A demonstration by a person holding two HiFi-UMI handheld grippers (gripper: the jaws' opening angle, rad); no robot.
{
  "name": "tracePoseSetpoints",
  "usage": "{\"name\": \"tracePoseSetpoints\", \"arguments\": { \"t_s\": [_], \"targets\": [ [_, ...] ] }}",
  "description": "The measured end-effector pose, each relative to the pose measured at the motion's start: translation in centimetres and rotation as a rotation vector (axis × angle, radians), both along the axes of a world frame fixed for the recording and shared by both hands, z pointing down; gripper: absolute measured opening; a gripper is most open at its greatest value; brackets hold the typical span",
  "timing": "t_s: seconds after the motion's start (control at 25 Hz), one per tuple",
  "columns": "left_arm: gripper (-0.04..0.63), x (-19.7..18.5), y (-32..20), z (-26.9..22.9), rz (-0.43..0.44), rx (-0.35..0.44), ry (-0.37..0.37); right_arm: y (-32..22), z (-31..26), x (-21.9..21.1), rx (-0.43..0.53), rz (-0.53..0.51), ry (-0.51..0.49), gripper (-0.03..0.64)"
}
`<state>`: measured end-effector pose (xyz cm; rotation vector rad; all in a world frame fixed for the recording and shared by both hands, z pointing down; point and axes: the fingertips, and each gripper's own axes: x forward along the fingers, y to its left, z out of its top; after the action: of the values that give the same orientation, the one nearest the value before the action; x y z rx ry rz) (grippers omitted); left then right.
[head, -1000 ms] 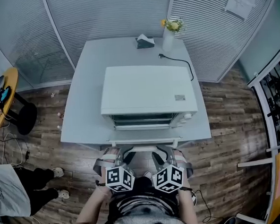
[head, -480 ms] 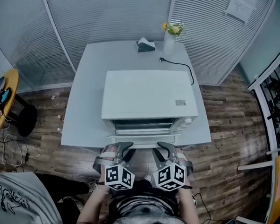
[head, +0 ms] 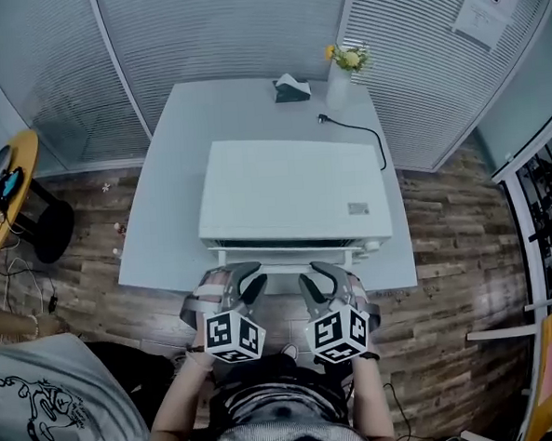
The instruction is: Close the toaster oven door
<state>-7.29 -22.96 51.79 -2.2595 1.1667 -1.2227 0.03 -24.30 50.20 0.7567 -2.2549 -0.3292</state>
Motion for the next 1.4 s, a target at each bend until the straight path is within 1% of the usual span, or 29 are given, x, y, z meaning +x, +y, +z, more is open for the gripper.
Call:
{"name": "tracePoseSetpoints", "arguments": {
  "t_s": [0.28,0.56,0.84,0.96,1.04,1.08,1.24,1.32,1.4],
  "targets": [
    [0.129,-0.3,-1.7,-0.5,-0.019,0.001,0.006,-1.8,-0.5,-0.4,0.008,-0.001,-0.017,0.118],
    [0.129,-0.4,-1.7,-0.6,-0.015,0.017,0.027,-1.9,-0.6,-0.4,-0.013,0.001,-0.05,0.124],
    [0.129,-0.3,-1.7,-0.5,-0.025,0.015,0.046,-1.8,-0.6,-0.3,0.0,0.012,-0.049,0.124],
    [0.129,-0.4,-1.6,-0.6,-0.045,0.023,0.067,-1.8,-0.7,-0.4,0.01,0.02,-0.052,0.124],
    [0.132,-0.4,-1.5,-0.8,-0.068,0.036,0.099,-1.6,-0.8,-0.2,0.015,0.032,-0.061,0.124],
    [0.133,-0.4,-1.4,-0.9,-0.081,0.044,0.129,-1.5,-0.9,-0.1,0.016,0.039,-0.071,0.124],
    [0.133,-0.3,-0.9,-1.9,-0.126,0.045,0.297,-1.0,-1.5,0.1,0.021,0.062,-0.14,0.126],
    [0.133,-0.3,-0.5,-2.0,-0.14,0.032,0.357,-0.7,-2.0,0.4,0.03,0.07,-0.174,0.126],
    [0.133,-0.2,-0.1,-2.0,-0.155,0.019,0.401,-0.4,-2.2,0.6,0.032,0.078,-0.2,0.115]
  ]
}}
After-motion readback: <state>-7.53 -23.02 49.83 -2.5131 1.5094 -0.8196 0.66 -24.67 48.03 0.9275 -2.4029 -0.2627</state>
